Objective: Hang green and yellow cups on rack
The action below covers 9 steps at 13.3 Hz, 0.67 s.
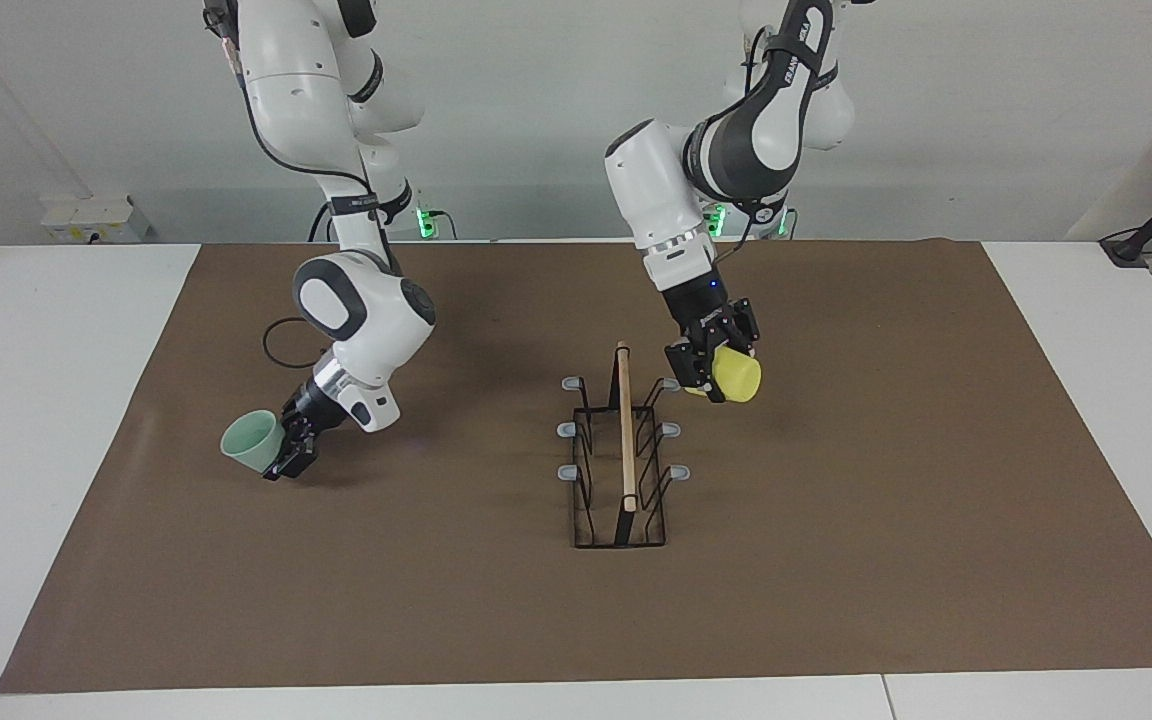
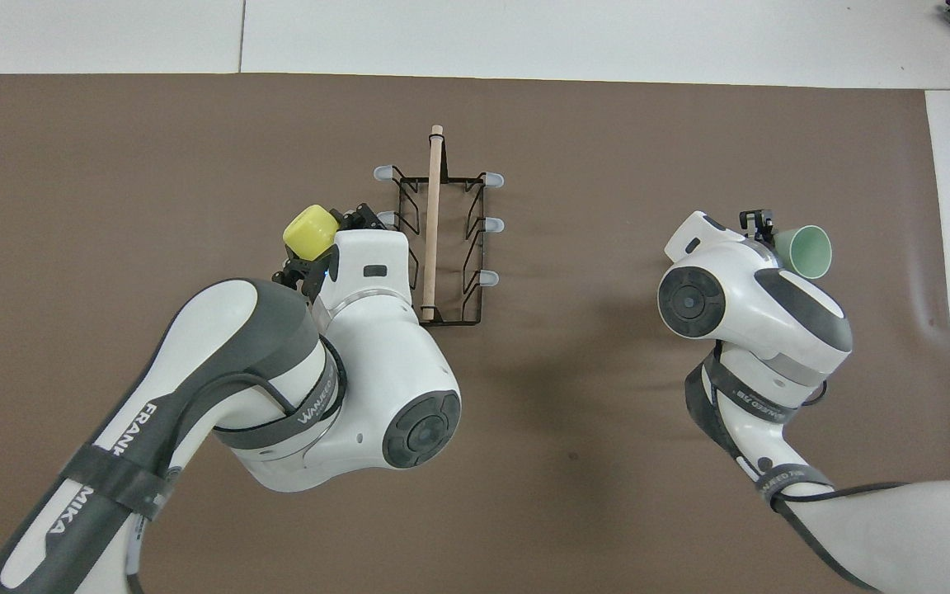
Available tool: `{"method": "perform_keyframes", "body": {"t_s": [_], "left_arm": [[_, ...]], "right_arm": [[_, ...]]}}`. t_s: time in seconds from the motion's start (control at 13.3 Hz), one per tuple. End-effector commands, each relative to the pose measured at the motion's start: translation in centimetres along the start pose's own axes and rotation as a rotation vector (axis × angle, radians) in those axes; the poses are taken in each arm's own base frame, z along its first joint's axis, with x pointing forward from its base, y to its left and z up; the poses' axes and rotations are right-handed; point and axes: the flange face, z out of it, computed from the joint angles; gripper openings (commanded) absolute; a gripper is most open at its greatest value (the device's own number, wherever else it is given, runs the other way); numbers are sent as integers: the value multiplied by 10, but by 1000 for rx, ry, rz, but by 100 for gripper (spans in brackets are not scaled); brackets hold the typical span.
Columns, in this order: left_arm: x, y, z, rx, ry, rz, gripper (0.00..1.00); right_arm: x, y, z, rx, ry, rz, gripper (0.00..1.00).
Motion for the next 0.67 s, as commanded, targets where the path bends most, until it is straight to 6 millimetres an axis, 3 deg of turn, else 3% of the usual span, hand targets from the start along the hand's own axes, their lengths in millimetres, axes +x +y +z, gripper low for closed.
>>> {"method": "perform_keyframes", "body": {"t_s": [0.0, 0.22, 0.45, 0.53, 0.6], "left_arm": [[-18, -1, -3, -3, 35, -4, 0], [-41, 6, -6, -20, 50, 20, 0], [-54, 6, -8, -23, 43, 43, 0], [-57, 7, -10, -30, 37, 44, 9], [-59, 5, -9, -27, 28, 43, 41]], "right_arm": [[-13, 11, -24, 59, 91, 93, 0], [-17, 28, -62, 119, 183, 207, 0], [-27, 56, -127, 215, 360, 358, 0], [-34, 57, -145, 225, 407, 394, 0], [-39, 58, -159, 247, 473, 436, 0]]}}
